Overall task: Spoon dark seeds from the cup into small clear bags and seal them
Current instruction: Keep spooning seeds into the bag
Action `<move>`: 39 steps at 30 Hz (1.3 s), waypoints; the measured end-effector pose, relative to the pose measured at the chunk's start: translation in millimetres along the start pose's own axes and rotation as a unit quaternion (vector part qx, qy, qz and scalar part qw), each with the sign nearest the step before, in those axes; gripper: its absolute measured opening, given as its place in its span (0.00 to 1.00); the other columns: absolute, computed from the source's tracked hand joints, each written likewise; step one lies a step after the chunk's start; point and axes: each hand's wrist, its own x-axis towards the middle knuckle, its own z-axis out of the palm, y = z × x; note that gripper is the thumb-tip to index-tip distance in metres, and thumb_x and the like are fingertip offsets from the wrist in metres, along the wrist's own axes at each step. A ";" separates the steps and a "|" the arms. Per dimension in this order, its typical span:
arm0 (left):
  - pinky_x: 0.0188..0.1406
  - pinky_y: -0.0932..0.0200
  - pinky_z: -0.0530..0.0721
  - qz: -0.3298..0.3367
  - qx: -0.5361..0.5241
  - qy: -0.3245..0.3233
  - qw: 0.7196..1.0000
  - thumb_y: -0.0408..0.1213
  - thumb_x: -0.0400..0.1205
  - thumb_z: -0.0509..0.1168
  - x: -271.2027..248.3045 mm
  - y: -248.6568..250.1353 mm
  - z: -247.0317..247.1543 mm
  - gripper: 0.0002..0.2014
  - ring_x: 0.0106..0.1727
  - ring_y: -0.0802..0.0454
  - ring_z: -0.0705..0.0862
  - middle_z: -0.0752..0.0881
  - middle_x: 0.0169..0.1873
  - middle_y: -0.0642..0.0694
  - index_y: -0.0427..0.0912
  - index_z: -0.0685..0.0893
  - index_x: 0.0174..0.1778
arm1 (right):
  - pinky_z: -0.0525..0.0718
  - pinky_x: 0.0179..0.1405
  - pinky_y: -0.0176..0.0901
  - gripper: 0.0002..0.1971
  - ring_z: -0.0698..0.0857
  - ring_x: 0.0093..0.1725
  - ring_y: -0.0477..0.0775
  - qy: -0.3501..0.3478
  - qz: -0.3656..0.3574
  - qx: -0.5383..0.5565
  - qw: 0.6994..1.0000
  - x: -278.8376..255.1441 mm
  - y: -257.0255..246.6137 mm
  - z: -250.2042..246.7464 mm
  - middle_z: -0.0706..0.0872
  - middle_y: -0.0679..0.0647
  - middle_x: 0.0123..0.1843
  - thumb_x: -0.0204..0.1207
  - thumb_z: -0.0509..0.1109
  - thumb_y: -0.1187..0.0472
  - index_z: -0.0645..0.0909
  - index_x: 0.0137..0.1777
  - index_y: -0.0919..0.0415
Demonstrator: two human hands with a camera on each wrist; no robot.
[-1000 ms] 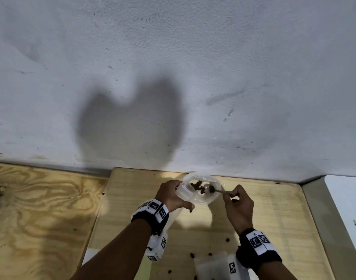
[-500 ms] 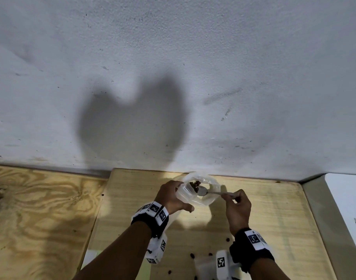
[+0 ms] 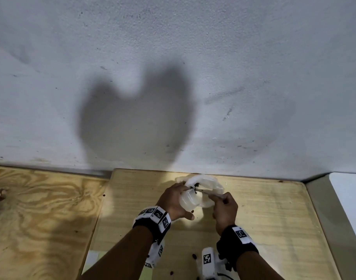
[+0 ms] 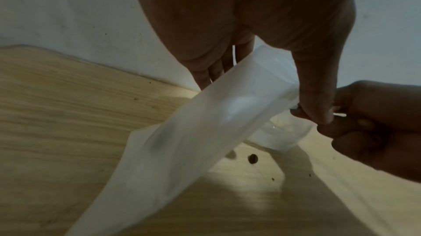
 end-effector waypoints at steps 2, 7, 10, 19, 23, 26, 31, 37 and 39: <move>0.69 0.52 0.78 0.001 0.005 -0.006 1.000 0.50 0.48 0.87 -2.1 -3.6 1.8 0.52 0.67 0.54 0.77 0.77 0.68 0.56 0.49 0.78 0.72 | 0.67 0.29 0.45 0.21 0.66 0.28 0.52 0.000 0.018 0.018 1.000 -0.6 0.6 2.4 0.70 0.54 0.28 0.68 0.80 0.64 0.68 0.28 0.54; 0.67 0.53 0.79 -0.002 0.004 -0.009 1.000 0.50 0.49 0.86 -5.3 -10.9 1.5 0.50 0.65 0.54 0.78 0.77 0.67 0.55 0.49 0.79 0.71 | 0.61 0.21 0.39 0.20 0.61 0.23 0.50 0.000 0.060 0.063 0.996 0.4 6.0 1.9 0.65 0.54 0.25 0.71 0.78 0.70 0.67 0.31 0.57; 0.62 0.55 0.82 -0.015 -0.031 0.005 0.999 0.51 0.48 0.87 -4.2 -15.3 -1.0 0.50 0.62 0.54 0.80 0.80 0.62 0.56 0.49 0.80 0.69 | 0.60 0.22 0.40 0.21 0.61 0.24 0.51 0.003 0.071 0.081 0.994 1.1 5.3 -2.7 0.66 0.55 0.26 0.69 0.79 0.70 0.68 0.30 0.56; 0.61 0.60 0.80 -0.050 -0.060 0.013 0.997 0.50 0.50 0.87 4.8 -10.8 -21.2 0.50 0.61 0.55 0.81 0.82 0.63 0.53 0.45 0.78 0.71 | 0.59 0.20 0.39 0.23 0.60 0.22 0.49 0.007 0.054 0.095 0.994 1.8 -16.0 -32.8 0.67 0.54 0.26 0.69 0.78 0.74 0.66 0.27 0.56; 0.61 0.58 0.81 -0.082 -0.066 -0.004 0.994 0.58 0.48 0.85 8.9 -8.5 -23.9 0.52 0.62 0.54 0.81 0.83 0.62 0.54 0.46 0.79 0.70 | 0.57 0.22 0.40 0.22 0.60 0.20 0.50 -0.009 0.033 0.108 0.994 -1.5 -29.5 -47.4 0.72 0.60 0.30 0.68 0.76 0.76 0.70 0.23 0.56; 0.63 0.53 0.83 -0.106 -0.089 -0.001 0.990 0.64 0.41 0.82 12.2 -9.6 -23.6 0.57 0.62 0.52 0.82 0.85 0.62 0.51 0.47 0.79 0.70 | 0.58 0.22 0.39 0.24 0.61 0.20 0.50 -0.019 0.008 0.113 0.993 -6.5 -42.5 -54.5 0.78 0.68 0.37 0.70 0.73 0.77 0.73 0.19 0.53; 0.65 0.52 0.82 -0.099 -0.083 -0.009 0.992 0.65 0.41 0.81 12.6 -8.7 -22.3 0.59 0.63 0.53 0.82 0.84 0.63 0.52 0.47 0.79 0.71 | 0.57 0.25 0.40 0.24 0.62 0.21 0.48 -0.034 -0.001 0.134 0.990 -13.8 -62.6 -57.5 0.81 0.67 0.40 0.69 0.70 0.78 0.71 0.19 0.54; 0.63 0.54 0.82 -0.091 -0.077 -0.019 0.993 0.63 0.43 0.81 7.3 -5.1 -21.5 0.56 0.62 0.53 0.82 0.84 0.61 0.53 0.48 0.79 0.70 | 0.56 0.24 0.40 0.19 0.62 0.20 0.49 -0.061 -0.026 0.131 0.989 -16.3 -78.3 -50.7 0.85 0.71 0.40 0.70 0.70 0.77 0.69 0.28 0.58; 0.61 0.55 0.83 -0.094 -0.081 -0.016 0.992 0.62 0.43 0.82 7.6 -5.1 -21.5 0.55 0.61 0.53 0.82 0.85 0.60 0.52 0.48 0.80 0.69 | 0.56 0.23 0.39 0.18 0.61 0.21 0.50 -0.076 -0.047 0.107 0.990 -17.5 -82.2 -46.7 0.84 0.72 0.39 0.70 0.70 0.78 0.70 0.28 0.60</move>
